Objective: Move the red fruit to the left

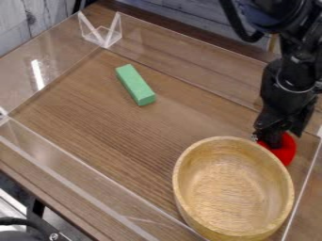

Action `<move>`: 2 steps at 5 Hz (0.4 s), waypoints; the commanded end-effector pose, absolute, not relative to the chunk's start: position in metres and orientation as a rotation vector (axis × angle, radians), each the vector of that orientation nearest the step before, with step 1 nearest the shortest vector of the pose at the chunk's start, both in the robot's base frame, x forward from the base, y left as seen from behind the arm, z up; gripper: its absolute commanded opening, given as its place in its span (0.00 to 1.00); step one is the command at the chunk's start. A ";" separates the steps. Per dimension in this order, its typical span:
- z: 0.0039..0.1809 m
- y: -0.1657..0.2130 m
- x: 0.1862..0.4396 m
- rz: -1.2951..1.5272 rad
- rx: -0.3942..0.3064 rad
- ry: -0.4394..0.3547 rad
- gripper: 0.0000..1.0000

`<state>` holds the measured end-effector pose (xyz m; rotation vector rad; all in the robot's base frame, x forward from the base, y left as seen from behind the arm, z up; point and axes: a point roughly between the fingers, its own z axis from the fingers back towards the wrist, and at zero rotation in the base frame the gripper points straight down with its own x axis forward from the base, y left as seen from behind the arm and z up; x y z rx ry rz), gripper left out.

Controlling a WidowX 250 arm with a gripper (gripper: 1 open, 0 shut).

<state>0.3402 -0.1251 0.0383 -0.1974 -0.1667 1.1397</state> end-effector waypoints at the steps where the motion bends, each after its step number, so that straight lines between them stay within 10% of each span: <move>1: 0.066 -0.120 0.346 1.216 -0.254 -0.189 0.00; 2: 0.092 -0.112 0.349 1.293 -0.300 -0.192 0.00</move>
